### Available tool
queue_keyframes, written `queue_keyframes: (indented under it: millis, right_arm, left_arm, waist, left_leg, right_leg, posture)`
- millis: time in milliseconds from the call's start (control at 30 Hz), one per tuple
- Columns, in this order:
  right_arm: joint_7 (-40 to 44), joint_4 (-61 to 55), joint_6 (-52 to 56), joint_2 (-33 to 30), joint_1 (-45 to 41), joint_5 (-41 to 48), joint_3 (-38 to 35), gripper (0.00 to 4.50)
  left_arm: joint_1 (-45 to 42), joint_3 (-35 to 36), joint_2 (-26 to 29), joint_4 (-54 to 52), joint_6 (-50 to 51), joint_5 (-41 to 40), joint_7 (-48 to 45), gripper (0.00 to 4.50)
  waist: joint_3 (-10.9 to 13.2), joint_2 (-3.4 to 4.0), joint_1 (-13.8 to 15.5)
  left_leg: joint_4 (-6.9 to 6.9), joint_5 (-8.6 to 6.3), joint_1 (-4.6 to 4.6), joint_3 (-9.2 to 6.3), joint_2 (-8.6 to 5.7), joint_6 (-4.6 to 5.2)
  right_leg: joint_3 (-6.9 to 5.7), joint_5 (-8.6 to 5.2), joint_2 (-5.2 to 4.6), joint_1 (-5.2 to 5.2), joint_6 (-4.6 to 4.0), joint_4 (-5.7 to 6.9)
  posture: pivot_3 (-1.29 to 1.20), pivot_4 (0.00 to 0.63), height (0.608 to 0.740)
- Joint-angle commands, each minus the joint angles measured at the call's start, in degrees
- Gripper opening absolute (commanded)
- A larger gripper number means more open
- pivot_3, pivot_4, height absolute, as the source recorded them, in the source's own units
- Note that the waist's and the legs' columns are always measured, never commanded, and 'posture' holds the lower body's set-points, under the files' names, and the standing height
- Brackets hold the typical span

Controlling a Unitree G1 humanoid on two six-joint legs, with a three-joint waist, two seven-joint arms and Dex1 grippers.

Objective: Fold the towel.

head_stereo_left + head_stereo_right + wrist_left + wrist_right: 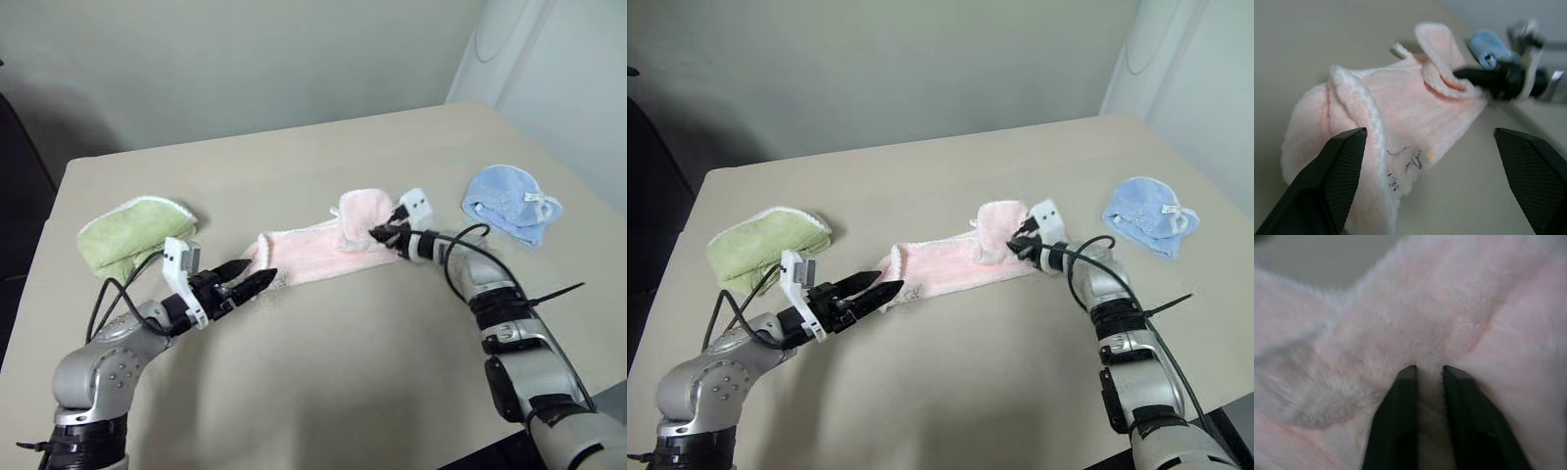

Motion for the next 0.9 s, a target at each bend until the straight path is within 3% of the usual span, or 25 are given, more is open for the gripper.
queue_keyframes:
  millis: [33, 200, 333, 433, 633, 900]
  right_arm:
    - [-1.13, 5.89, -4.75, 1.23, -0.25, -3.04, 1.13, 0.03]
    - [-1.41, 6.4, -7.47, 3.06, -1.05, -1.61, -1.31, 0.03]
    - [-1.3, 5.41, -8.62, 3.87, -1.7, -0.93, -2.55, 0.03]
    - [-1.66, 5.09, -9.25, 4.59, -2.08, -0.83, -3.32, 0.03]
    - [-2.31, 3.08, -9.46, 5.37, -1.28, -0.92, -3.82, 0.03]
    - [-3.32, 0.98, -9.23, 5.08, -0.43, -0.47, -5.12, 0.03]
  left_arm:
    - [1.01, 5.51, -0.44, -3.19, 4.55, -8.56, 5.39, 4.5]
    - [8.12, 11.44, 1.61, -5.22, 11.55, -22.33, 11.4, 4.5]
    - [12.68, 11.04, 3.05, -4.91, 14.27, -29.42, 17.23, 4.5]
    - [12.42, 7.63, 2.67, -3.63, 15.06, -30.31, 22.66, 4.5]
    - [1.89, -0.35, -2.01, 5.82, 15.96, -31.61, 36.38, 4.5]
    - [-7.5, -3.11, -7.07, 16.19, 13.49, -25.02, 41.57, 4.5]
  waist:
    - [-0.04, -0.07, -0.11]
    - [-0.06, -0.11, -0.53]
    - [-0.06, -0.1, -0.57]
    - [-0.04, -0.08, -0.56]
    - [0.01, 0.02, 0.36]
    - [0.04, 0.17, 2.04]
  left_leg:
    - [-0.01, 0.0, 0.07, 0.0, 0.02, 0.0]
    - [-0.21, -0.39, 0.82, 0.03, 0.01, -0.16]
    - [-0.24, -0.44, 0.84, 0.02, 0.07, -0.28]
    - [-0.24, -0.46, 0.84, 0.02, 0.16, -0.36]
    - [-0.22, -0.43, 0.9, 0.03, 0.18, -0.57]
    - [-0.29, -0.41, 1.73, 0.02, -0.07, -0.55]
  right_leg:
    - [0.0, 0.0, 0.0, 0.09, 0.0, -0.01]
    - [0.08, -0.09, 0.08, 0.71, -0.16, -0.07]
    - [0.09, -0.2, 0.22, 0.67, -0.34, -0.05]
    - [0.11, -0.23, 0.33, 0.64, -0.38, -0.03]
    - [0.07, -0.21, 0.6, 0.71, -0.5, -0.02]
    - [0.11, -0.29, 0.71, 1.53, -0.67, -0.07]
  posture:
    - [0.0, 0.15, 0.738]
    - [0.0, 0.15, 0.738]
    - [0.0, 0.15, 0.738]
    - [0.0, 0.15, 0.738]
    - [0.0, 0.15, 0.738]
    - [0.0, 0.15, 0.738]
